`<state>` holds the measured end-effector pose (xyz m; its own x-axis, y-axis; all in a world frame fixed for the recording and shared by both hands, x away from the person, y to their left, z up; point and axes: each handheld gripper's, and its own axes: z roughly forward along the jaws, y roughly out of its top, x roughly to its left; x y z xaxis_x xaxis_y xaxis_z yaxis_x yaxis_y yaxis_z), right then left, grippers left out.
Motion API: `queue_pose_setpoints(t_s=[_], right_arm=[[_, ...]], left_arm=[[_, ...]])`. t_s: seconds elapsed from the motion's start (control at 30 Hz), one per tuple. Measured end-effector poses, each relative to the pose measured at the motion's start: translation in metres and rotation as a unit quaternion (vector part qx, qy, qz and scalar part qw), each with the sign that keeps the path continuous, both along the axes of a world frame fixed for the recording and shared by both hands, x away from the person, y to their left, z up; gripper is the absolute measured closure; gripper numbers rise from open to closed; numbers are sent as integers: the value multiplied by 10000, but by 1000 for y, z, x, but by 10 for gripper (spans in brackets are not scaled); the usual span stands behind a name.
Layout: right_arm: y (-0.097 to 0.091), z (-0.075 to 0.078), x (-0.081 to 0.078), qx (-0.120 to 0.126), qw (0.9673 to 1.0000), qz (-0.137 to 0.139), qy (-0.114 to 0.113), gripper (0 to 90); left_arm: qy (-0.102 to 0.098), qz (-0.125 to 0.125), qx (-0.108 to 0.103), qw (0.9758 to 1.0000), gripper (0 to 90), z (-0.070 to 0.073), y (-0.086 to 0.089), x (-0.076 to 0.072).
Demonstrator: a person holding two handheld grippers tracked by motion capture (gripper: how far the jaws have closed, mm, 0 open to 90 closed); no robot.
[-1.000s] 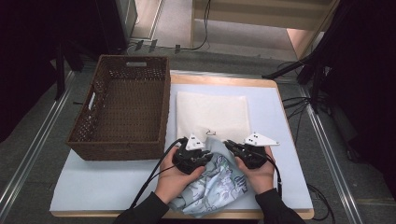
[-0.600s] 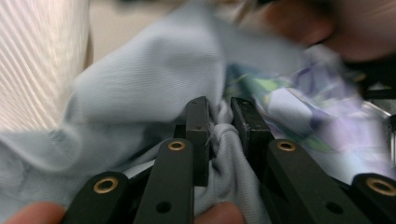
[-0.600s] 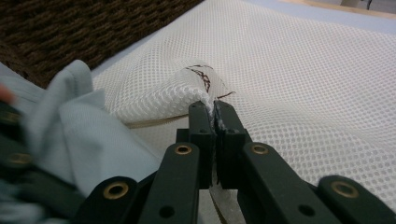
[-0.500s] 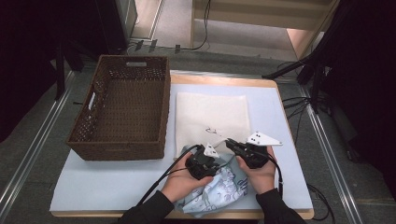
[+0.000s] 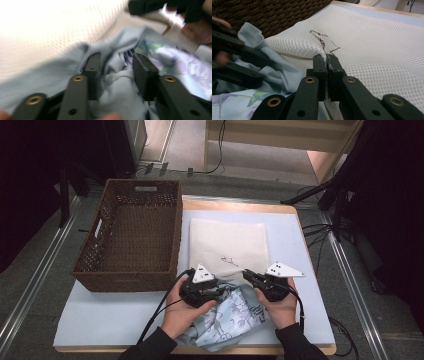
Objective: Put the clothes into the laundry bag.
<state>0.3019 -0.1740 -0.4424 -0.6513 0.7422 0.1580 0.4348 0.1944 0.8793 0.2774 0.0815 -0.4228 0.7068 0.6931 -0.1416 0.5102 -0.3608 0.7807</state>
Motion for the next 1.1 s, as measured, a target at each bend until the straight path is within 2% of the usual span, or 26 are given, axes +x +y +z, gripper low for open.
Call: queue_pose_setpoints(t_s=[0.03, 0.07, 0.1, 0.17, 0.2, 0.23, 0.27, 0.3, 0.33, 0.37, 0.43, 0.47, 0.53, 0.6, 0.67, 0.7, 0.73, 0.77, 0.83, 0.87, 0.93, 0.97, 1.0, 1.07, 1.1], right_arm=[[0, 0, 0, -13, 10000, -3, 0, 878], [1, -1, 0, -20, 10000, 5, 2, 878], [1, -1, 0, -20, 10000, 5, 2, 878], [1, -1, 1, -16, 10000, 0, 1, 878], [1, -1, 1, -15, 10000, -1, 2, 878], [1, -1, 0, -19, 10000, -3, 4, 878], [1, -1, 0, -19, 10000, -3, 4, 878], [2, -1, 1, -33, 10000, 3, 6, 878], [2, -1, 1, -33, 10000, 3, 6, 878], [2, -1, 1, -37, 10000, 10, 4, 878], [2, -1, 1, -33, 10000, 10, 16, 878], [2, -1, 1, -28, 10000, 11, 20, 878], [2, -2, 1, -29, 10000, 11, 25, 878], [2, -2, 1, -39, 10000, 8, 36, 878], [3, -2, 0, -45, 10000, 12, 22, 878], [2, -2, 0, -46, 10000, 19, 9, 878], [2, -2, 0, -48, 10000, 23, 6, 878], [2, -2, 0, -48, 10000, 23, 6, 878], [3, -4, 0, -53, 10000, 35, 37, 878], [4, -4, 1, -55, 10000, 32, 53, 878], [4, -4, 0, -61, 10000, 36, 55, 878], [5, -4, 0, -68, 10000, 50, 46, 878], [5, -4, 0, -61, 10000, 57, 45, 878], [5, -3, 0, -48, 10000, 60, 53, 878], [5, -3, 0, -48, 10000, 64, 54, 878]], left_arm=[[-79, 90, -43, 9999, 523, 3, 4, -1], [-188, 232, -173, 9994, 506, 9, 13, -4], [-188, 232, -173, 9994, 488, 9, 13, -4], [-375, 445, -22, 9983, 466, 10, 18, -6], [-395, 599, 25, 9974, 437, 7, 19, -5], [-316, 668, 80, 9972, 383, 5, 20, -4], [-196, 767, 182, 9967, 383, 2, 19, -2], [-18, 776, 284, 9966, 489, -2, 18, 0], [139, 749, 404, 9963, 489, -6, 15, 1], [183, 690, 466, 9964, 599, -7, 14, 0], [261, 485, 344, 9979, 795, -8, 9, -5], [341, 291, 327, 9985, 843, -7, 5, -7], [487, -99, 308, 9983, 900, -8, -7, -11], [591, -345, 259, 9973, 898, -12, -15, -11], [724, -547, 135, 9958, 816, -16, -22, -10], [745, -602, 84, 9954, 587, -16, -25, -10], [737, -647, 64, 9952, 480, -16, -27, -10], [735, -672, 91, 9950, 480, -16, -29, -9], [748, -721, 138, 9945, 336, -16, -33, -9], [791, -725, 202, 9940, 312, -18, -35, -7], [1006, -820, 333, 9910, 315, -26, -39, -2], [1035, -838, 450, 9901, 329, -30, -41, -1], [1012, -893, 574, 9892, 381, -33, -43, -1], [747, -954, 882, 9887, 747, -33, -47, -4], [756, -984, 944, 9878, 843, -33, -48, -5]])
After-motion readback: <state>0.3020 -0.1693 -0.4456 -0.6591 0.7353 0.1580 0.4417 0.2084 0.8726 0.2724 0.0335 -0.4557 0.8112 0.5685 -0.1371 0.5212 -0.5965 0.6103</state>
